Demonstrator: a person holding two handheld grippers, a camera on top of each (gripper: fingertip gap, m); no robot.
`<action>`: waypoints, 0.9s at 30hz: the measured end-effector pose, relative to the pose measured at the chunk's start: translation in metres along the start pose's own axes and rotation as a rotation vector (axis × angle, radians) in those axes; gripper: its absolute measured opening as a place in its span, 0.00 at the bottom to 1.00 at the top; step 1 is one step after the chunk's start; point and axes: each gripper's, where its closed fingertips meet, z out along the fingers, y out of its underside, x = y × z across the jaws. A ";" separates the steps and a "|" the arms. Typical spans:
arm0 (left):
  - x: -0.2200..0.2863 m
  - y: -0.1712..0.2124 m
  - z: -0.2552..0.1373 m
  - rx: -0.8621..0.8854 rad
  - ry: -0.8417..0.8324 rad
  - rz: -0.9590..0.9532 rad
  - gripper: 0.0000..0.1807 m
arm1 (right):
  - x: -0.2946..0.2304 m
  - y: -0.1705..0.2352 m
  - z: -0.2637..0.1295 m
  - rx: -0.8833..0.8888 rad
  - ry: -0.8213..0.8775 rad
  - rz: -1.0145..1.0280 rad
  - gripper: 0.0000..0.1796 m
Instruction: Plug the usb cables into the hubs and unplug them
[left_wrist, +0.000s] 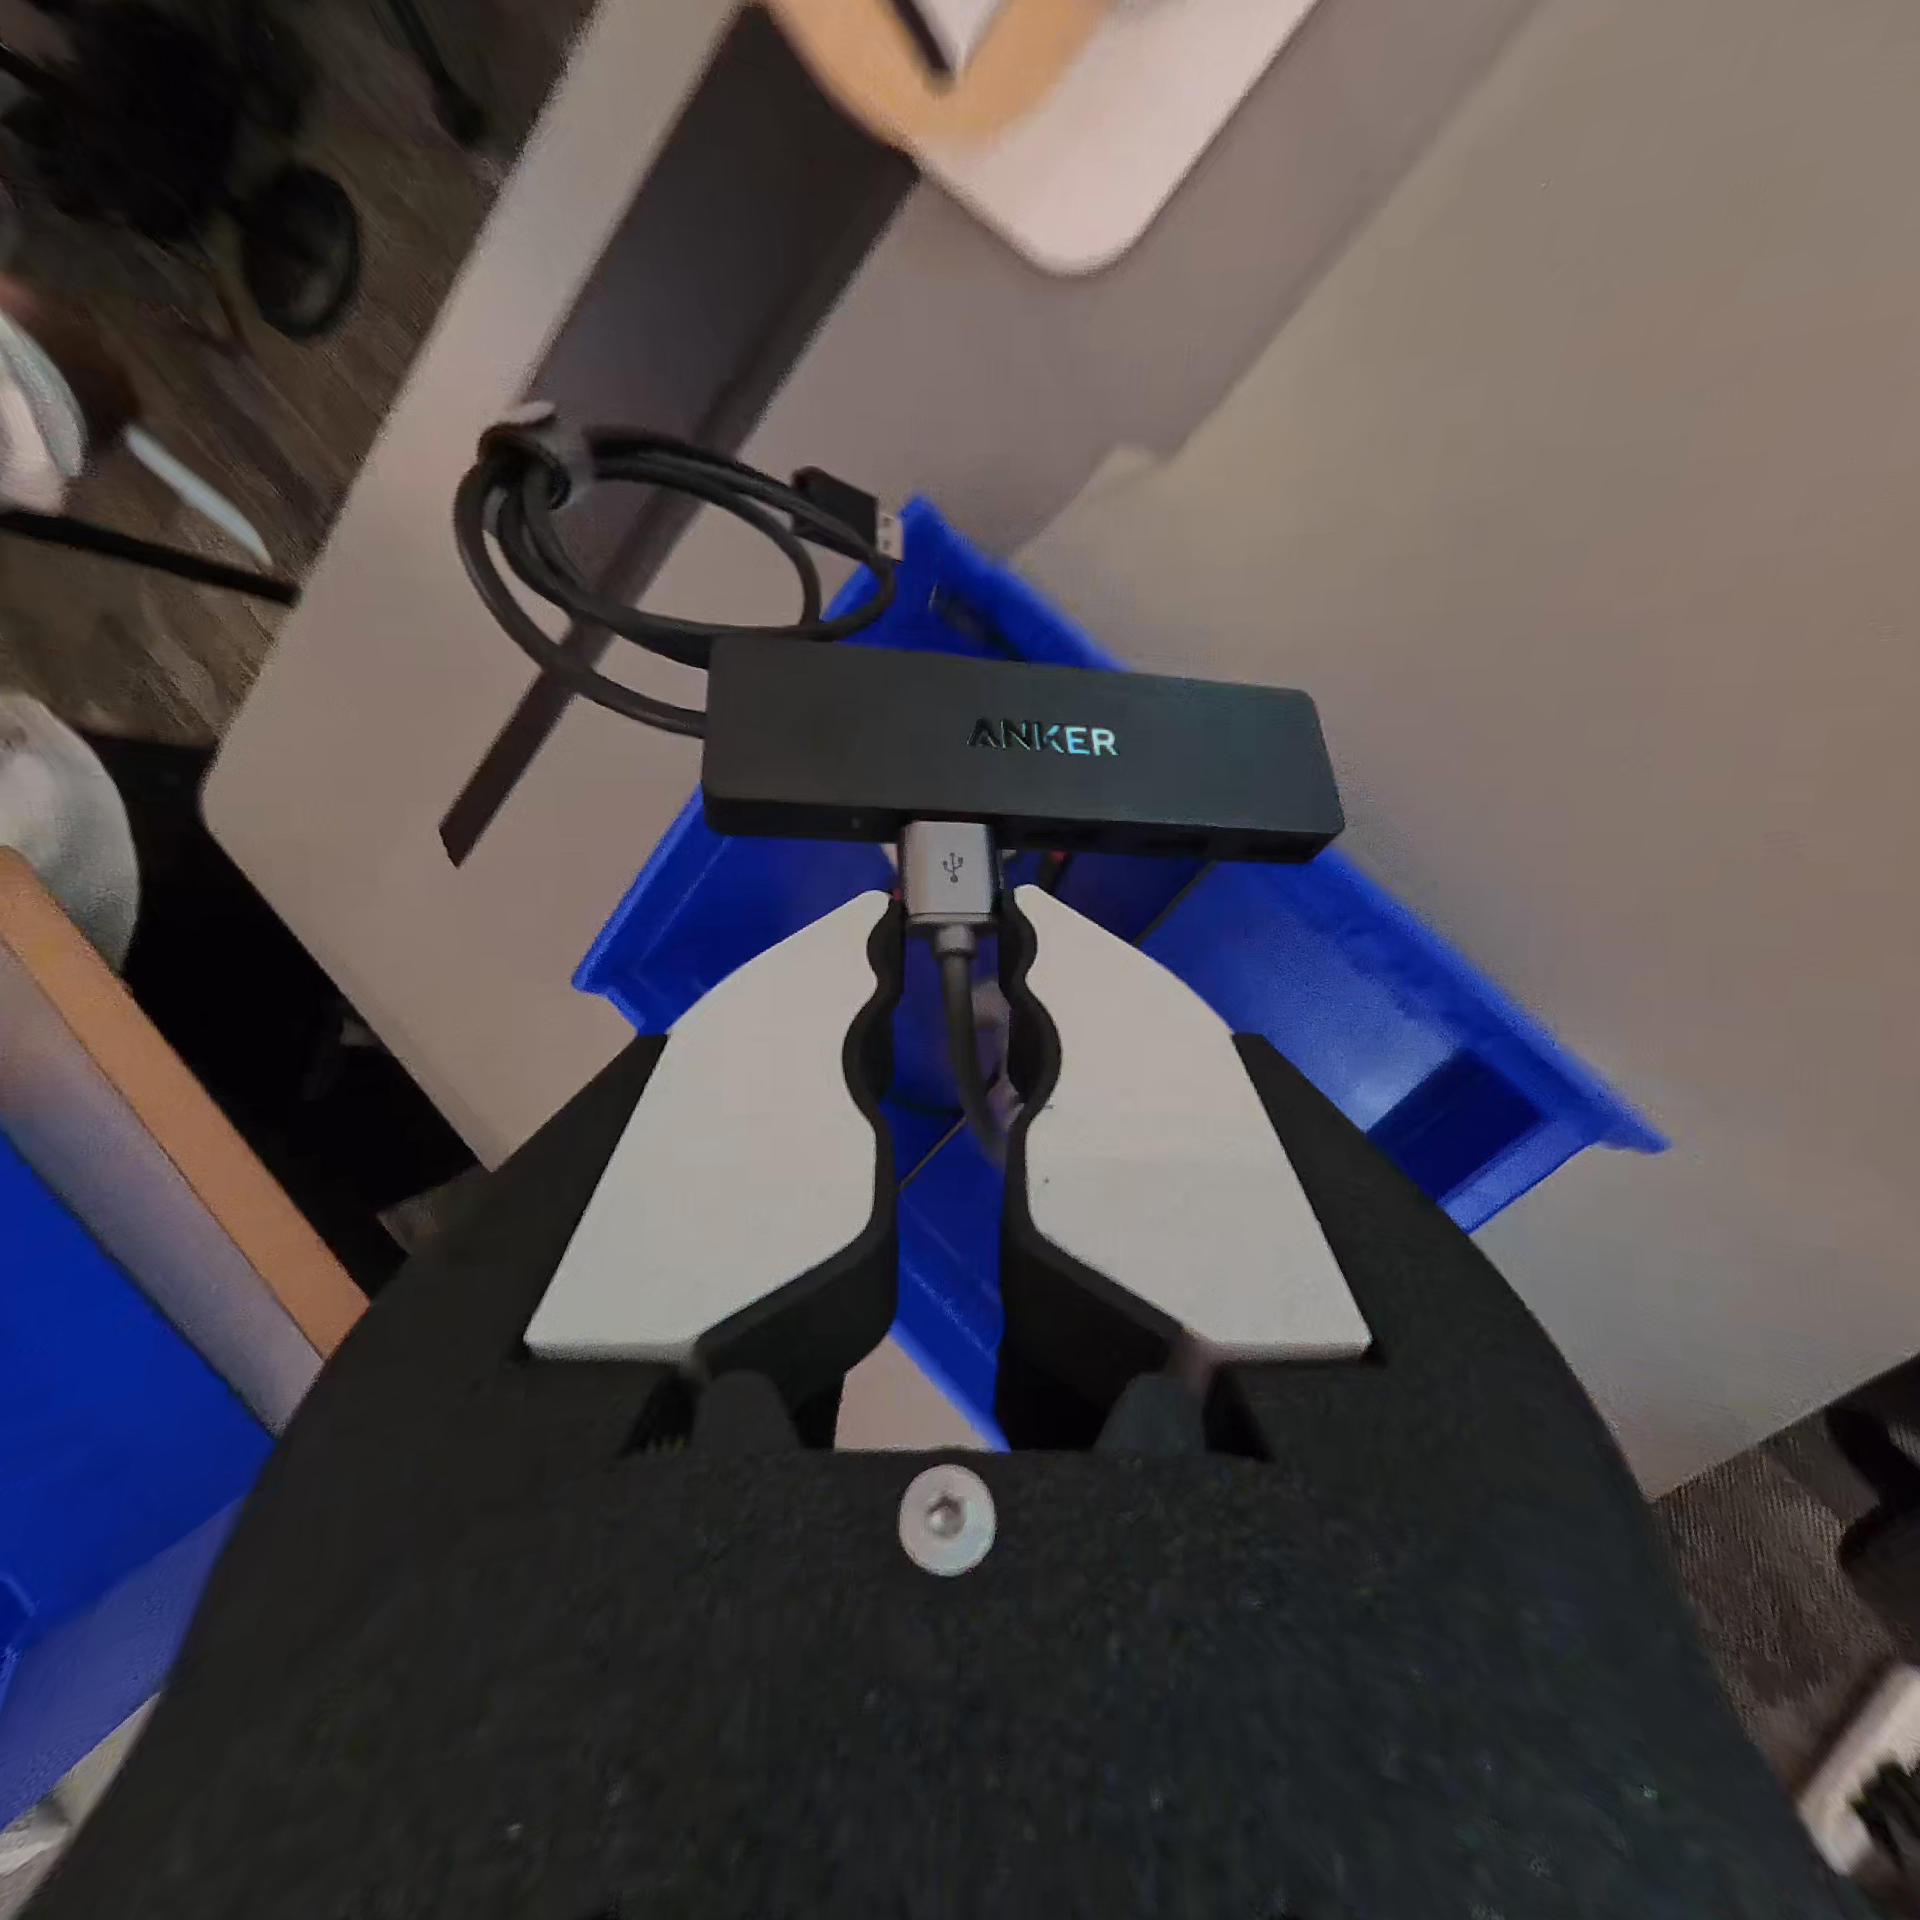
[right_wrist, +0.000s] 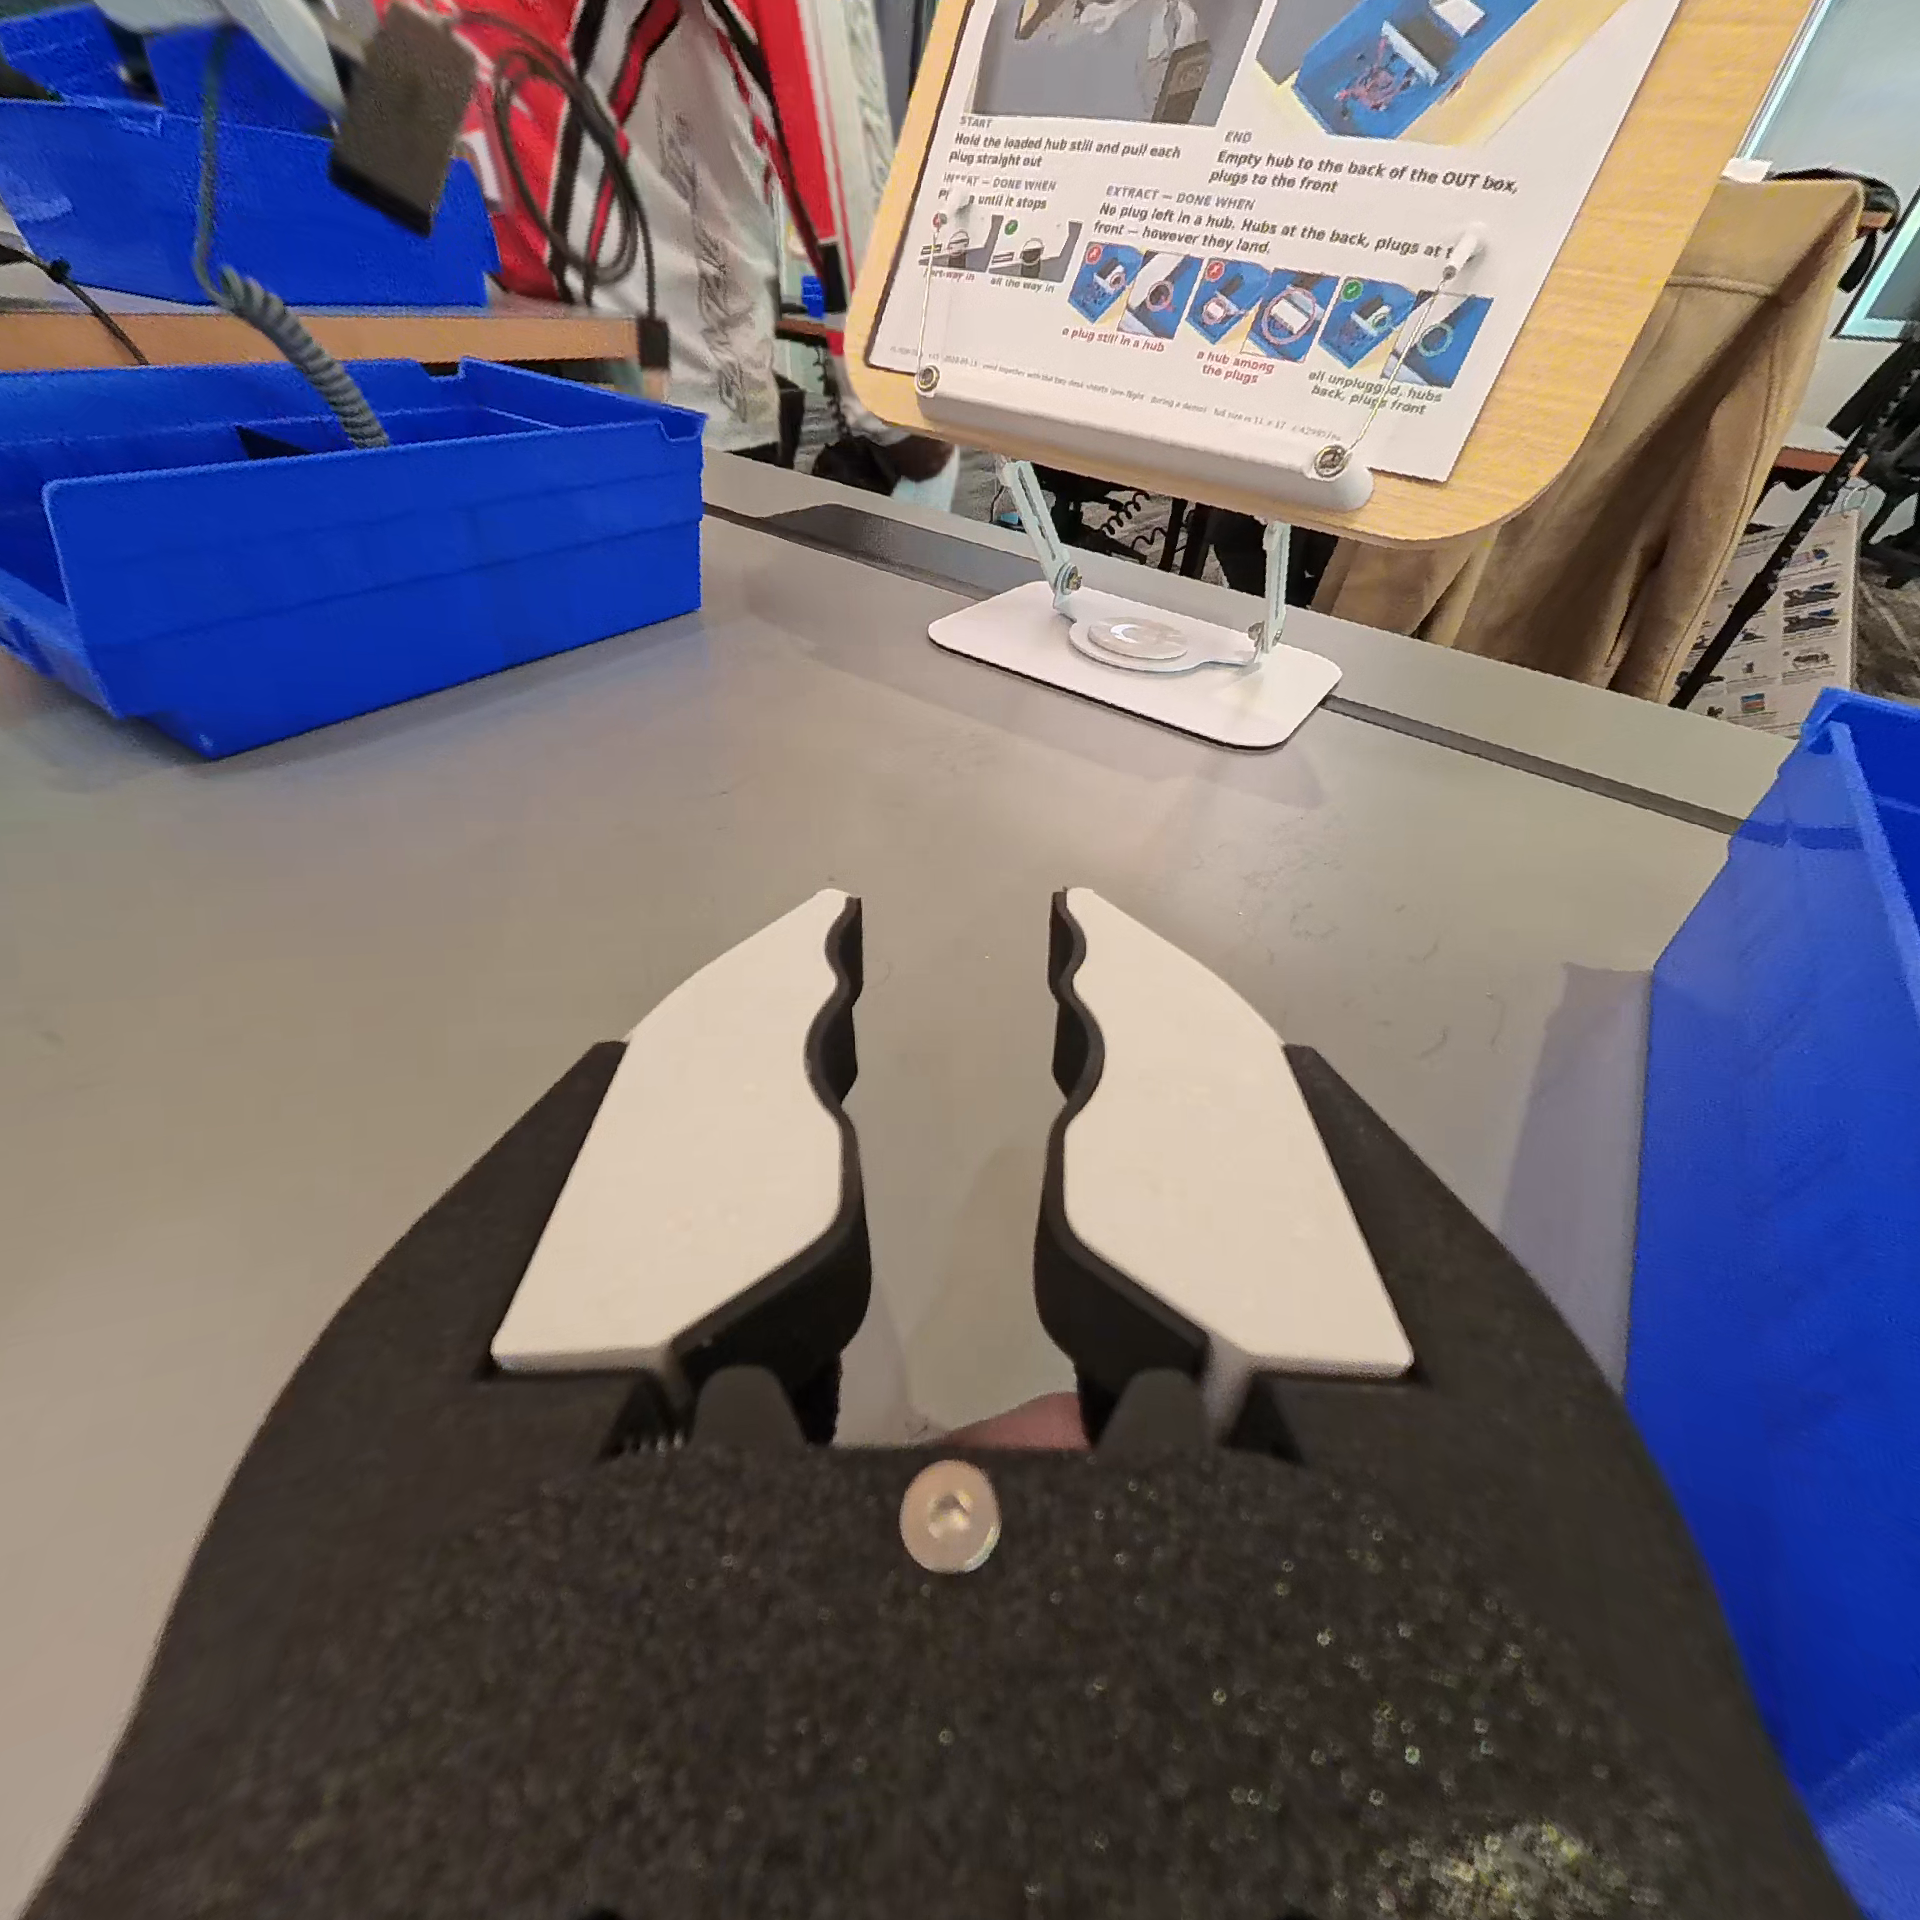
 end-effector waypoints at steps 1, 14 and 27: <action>0.008 -0.012 -0.011 0.043 -0.015 -0.006 0.09 | 0.000 0.000 0.000 0.001 0.001 0.001 0.19; 0.137 -0.201 -0.165 0.479 -0.136 0.042 0.09 | 0.000 -0.002 -0.001 0.015 0.015 -0.022 0.20; 0.159 -0.288 -0.239 0.576 -0.172 0.110 0.09 | 0.005 -0.005 -0.005 0.044 0.012 0.026 0.20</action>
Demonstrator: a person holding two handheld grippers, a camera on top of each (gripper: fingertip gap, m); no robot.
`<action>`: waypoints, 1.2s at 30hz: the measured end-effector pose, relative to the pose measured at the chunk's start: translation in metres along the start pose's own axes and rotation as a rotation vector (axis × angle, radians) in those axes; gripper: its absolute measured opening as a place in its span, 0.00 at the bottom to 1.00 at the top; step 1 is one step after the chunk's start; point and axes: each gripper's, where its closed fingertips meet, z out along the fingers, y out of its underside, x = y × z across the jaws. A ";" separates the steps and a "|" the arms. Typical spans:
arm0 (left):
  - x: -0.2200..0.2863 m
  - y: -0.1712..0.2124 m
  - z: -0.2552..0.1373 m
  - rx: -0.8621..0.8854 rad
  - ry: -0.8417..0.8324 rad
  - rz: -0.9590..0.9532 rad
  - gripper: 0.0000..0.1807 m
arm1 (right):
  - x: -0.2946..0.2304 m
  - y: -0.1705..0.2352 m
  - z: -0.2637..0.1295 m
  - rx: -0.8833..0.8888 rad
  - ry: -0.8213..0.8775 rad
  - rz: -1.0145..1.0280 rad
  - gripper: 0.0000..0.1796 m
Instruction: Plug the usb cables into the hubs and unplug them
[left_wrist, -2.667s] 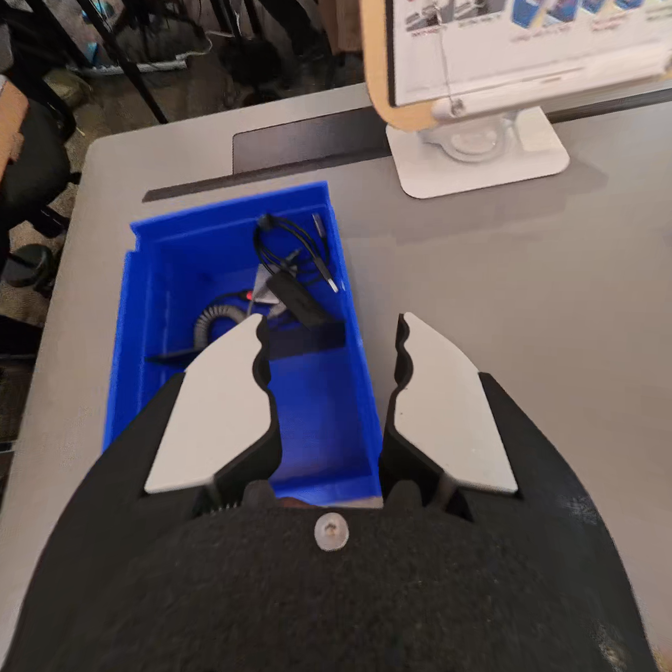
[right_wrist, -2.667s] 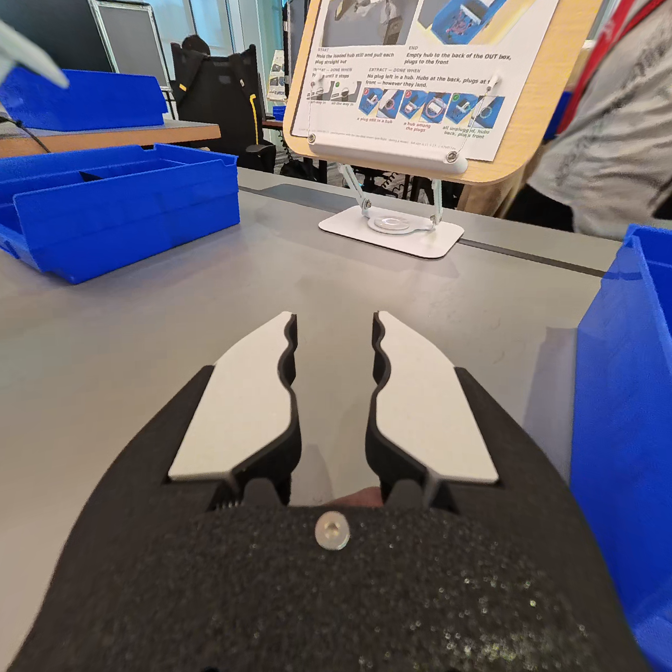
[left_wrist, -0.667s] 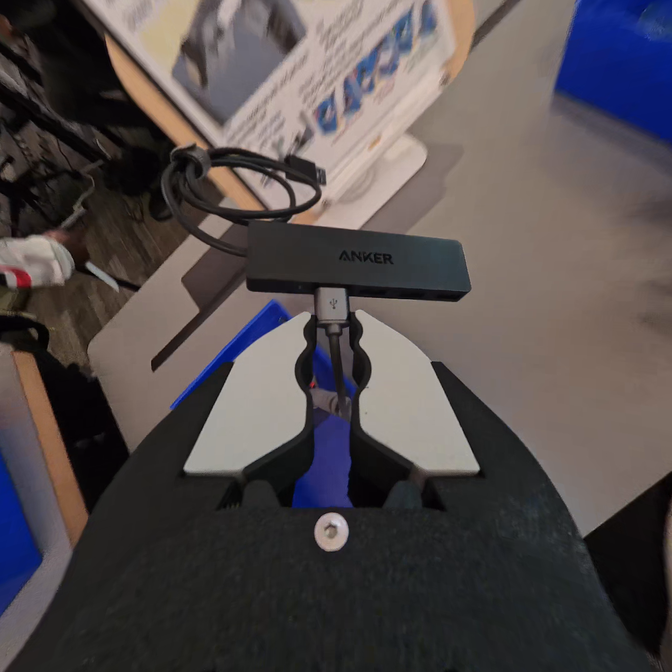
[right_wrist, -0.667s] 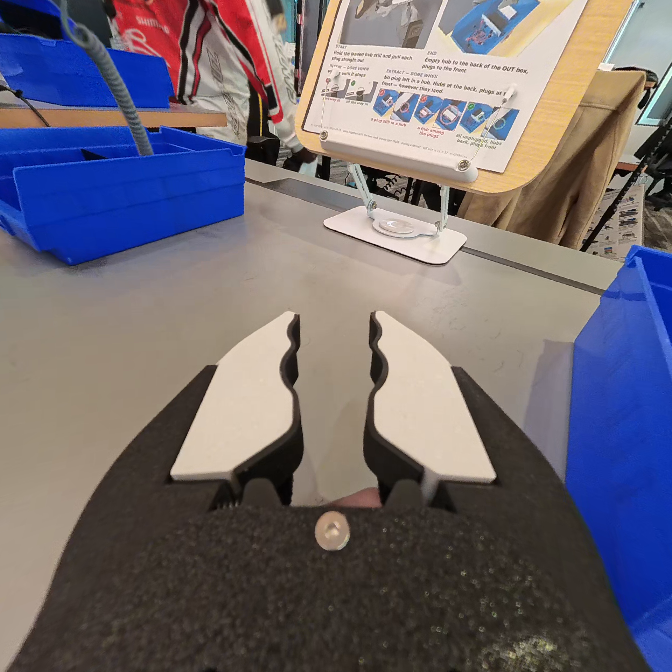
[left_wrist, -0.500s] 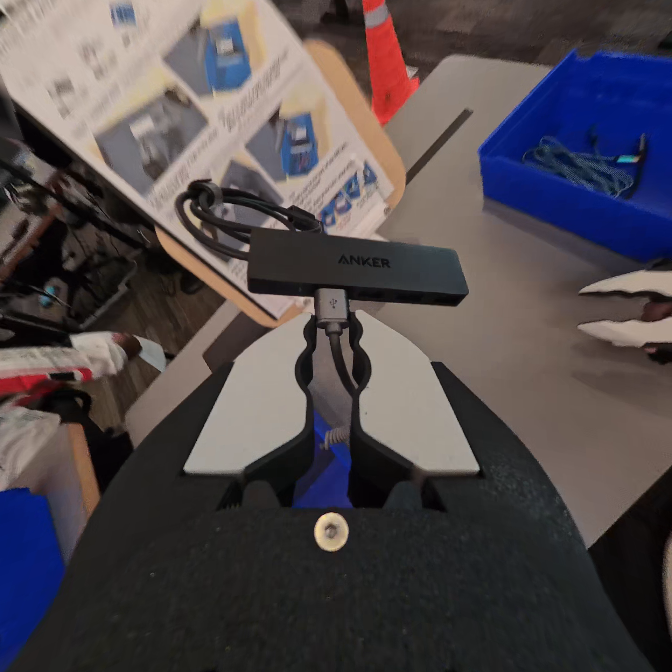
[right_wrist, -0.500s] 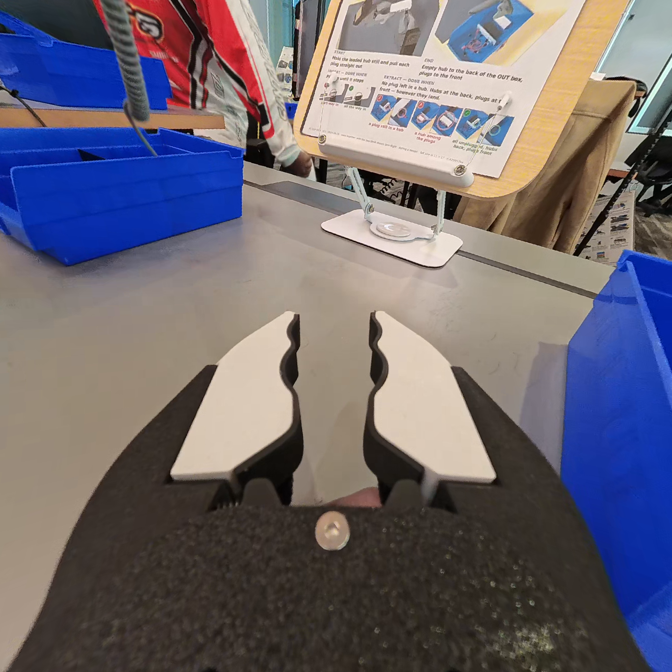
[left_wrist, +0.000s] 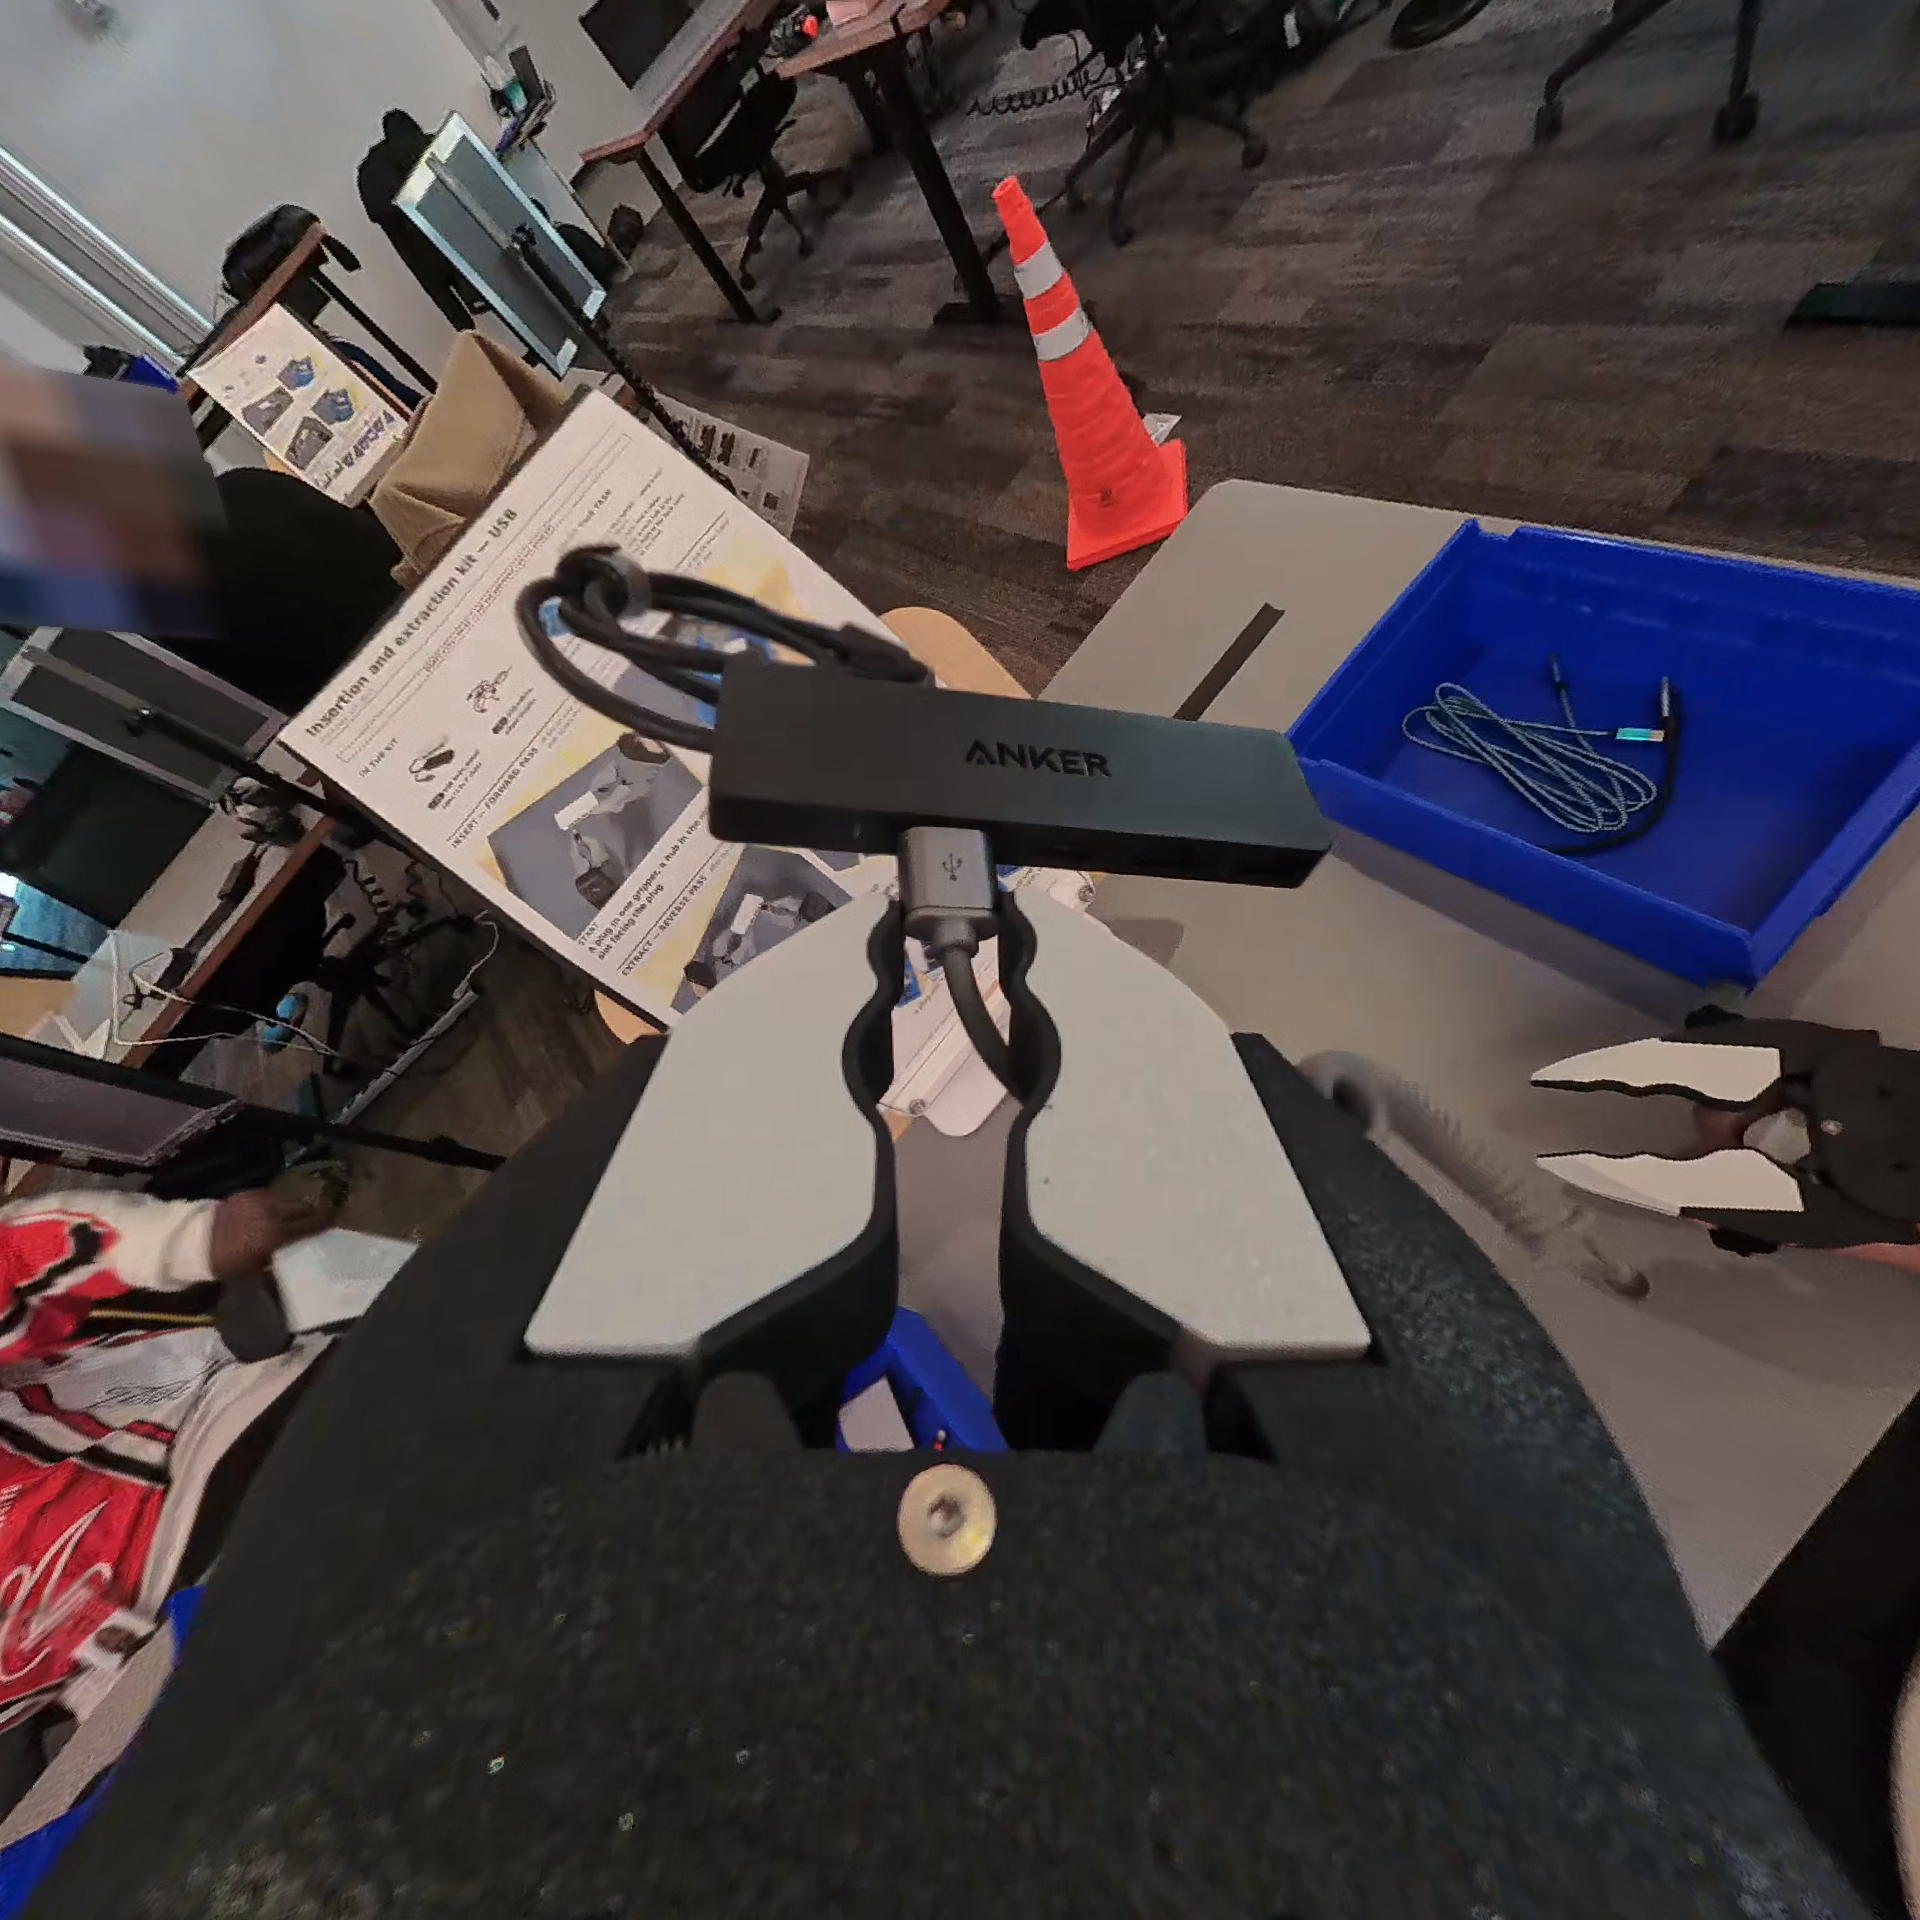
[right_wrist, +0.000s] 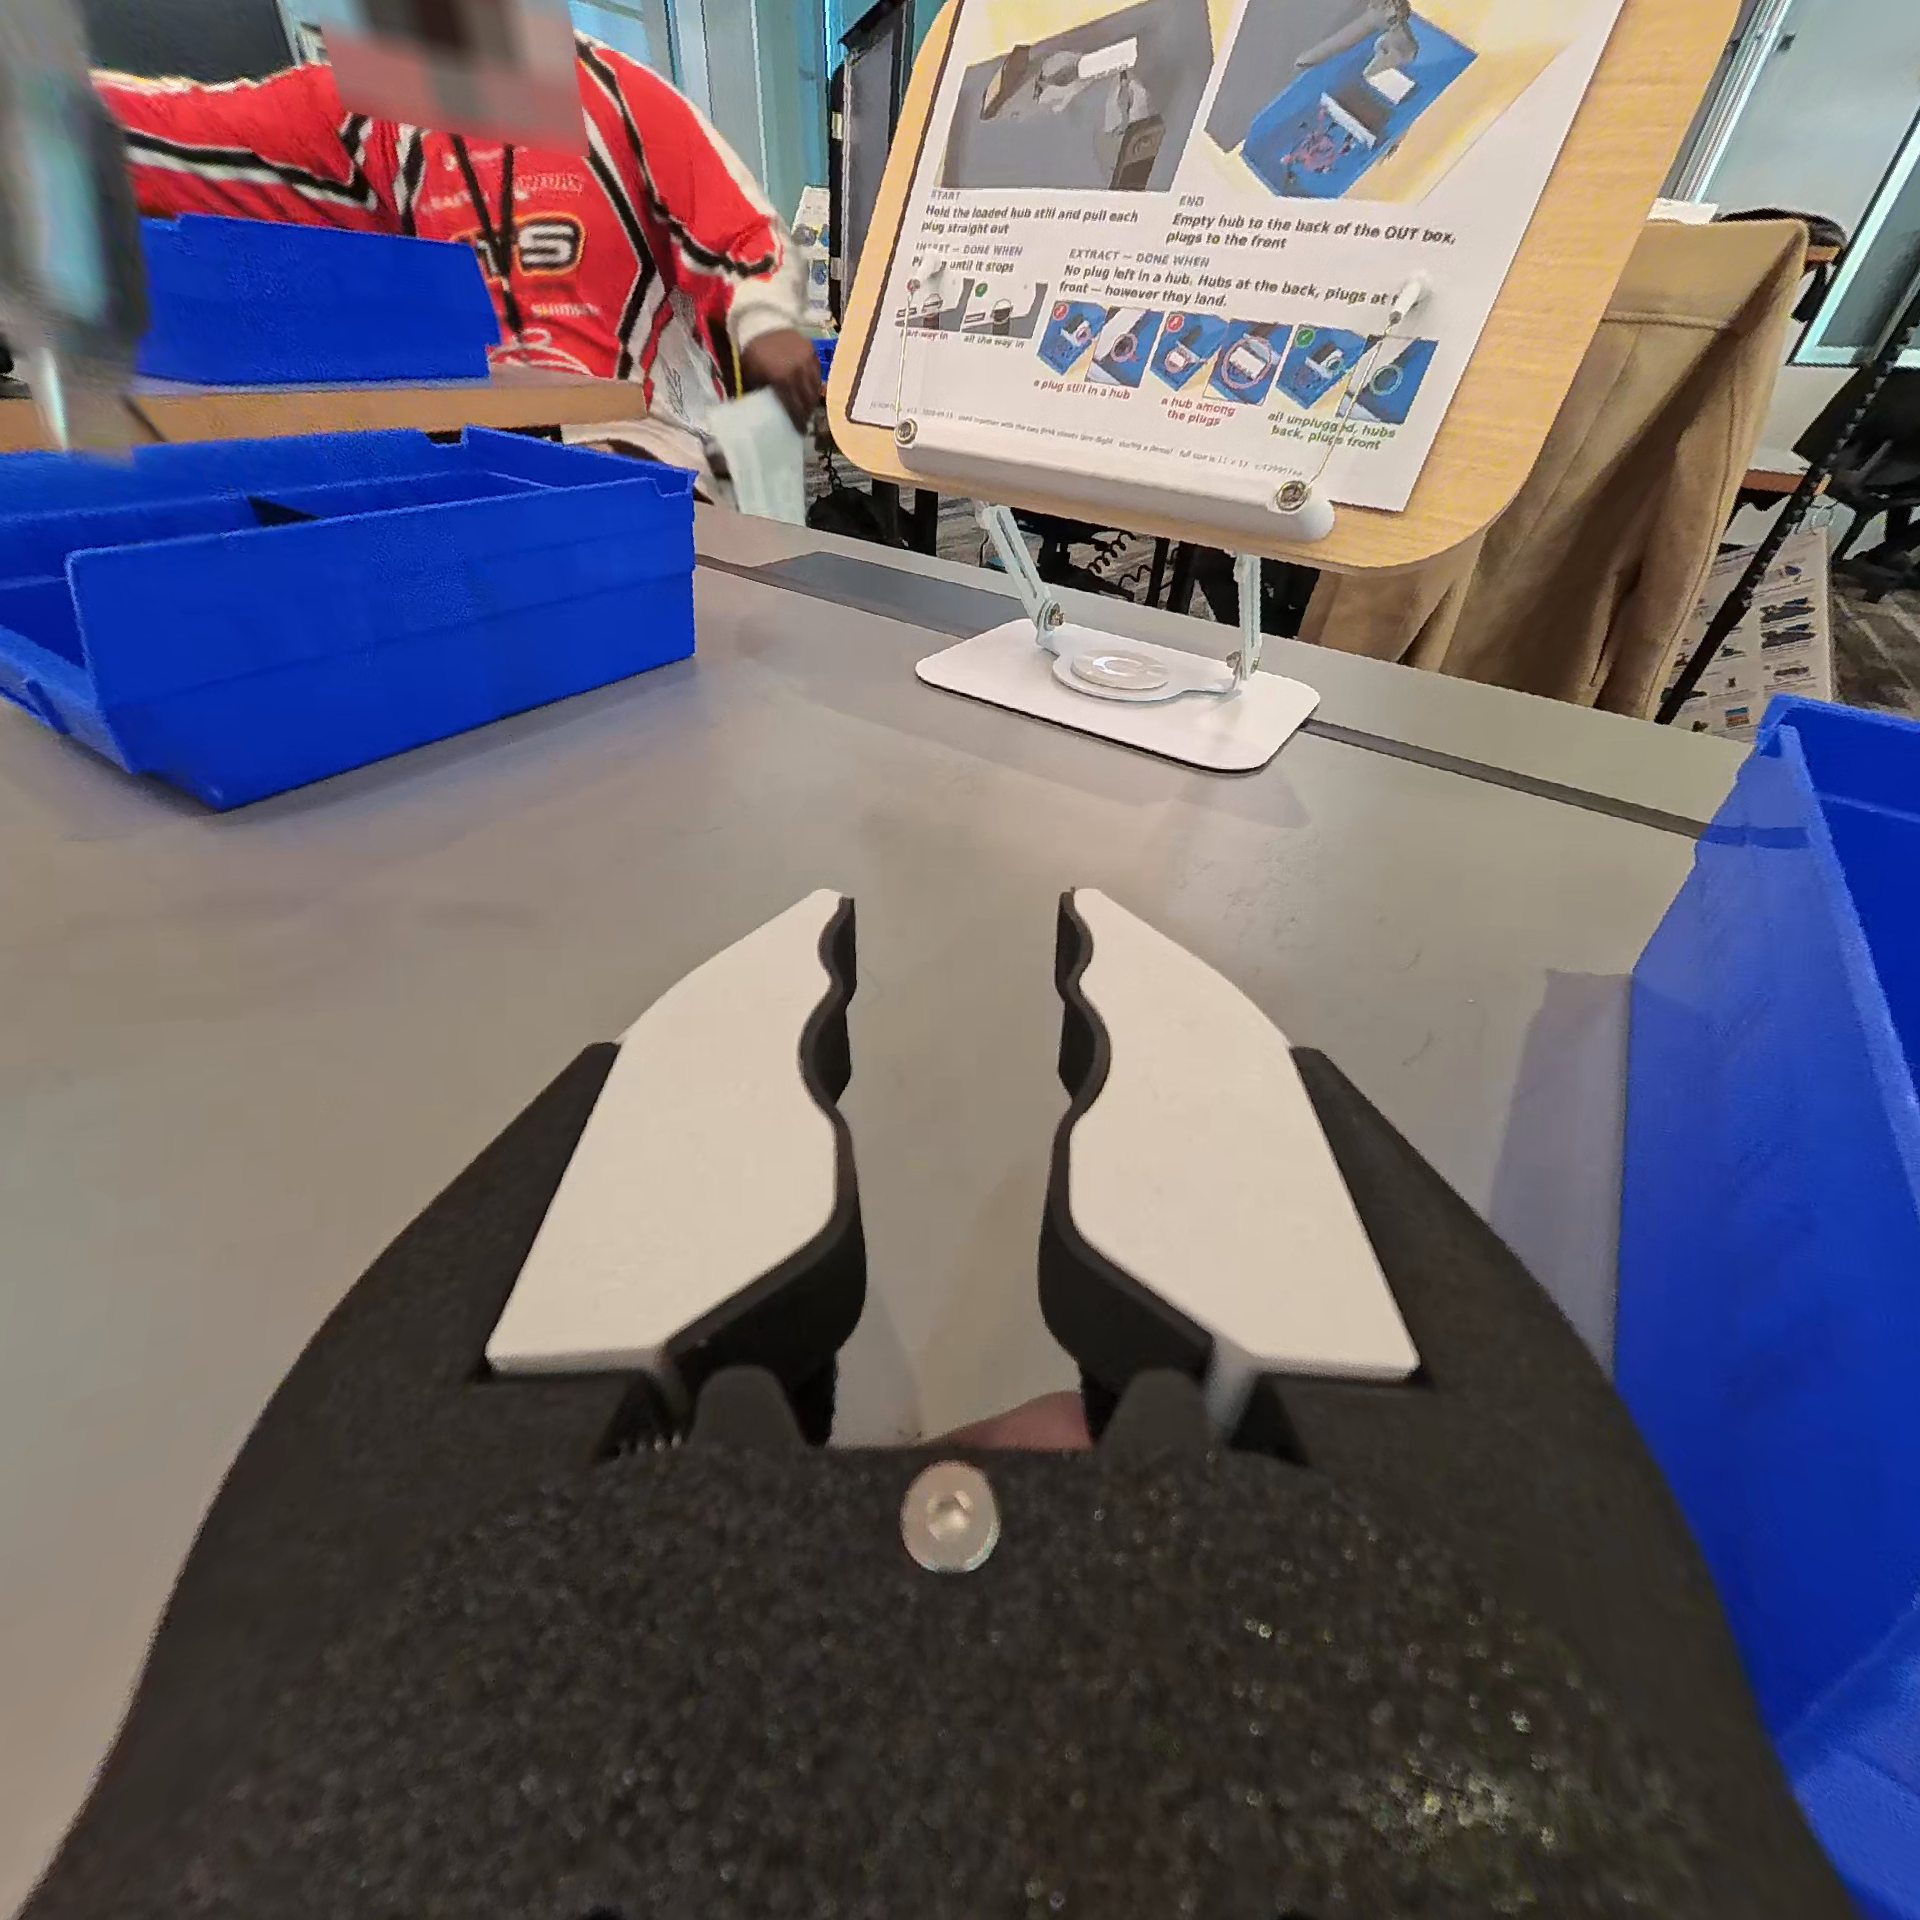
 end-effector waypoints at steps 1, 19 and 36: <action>0.002 0.002 0.001 0.002 0.012 -0.005 0.09 | 0.000 0.000 0.000 0.003 -0.001 0.001 0.20; 0.098 0.203 0.084 0.103 0.174 -0.341 0.09 | -0.006 -0.013 -0.002 0.057 -0.071 0.073 0.23; 0.191 0.261 0.113 0.167 0.331 -0.518 0.09 | -0.062 -0.057 0.041 0.106 -0.179 0.061 0.31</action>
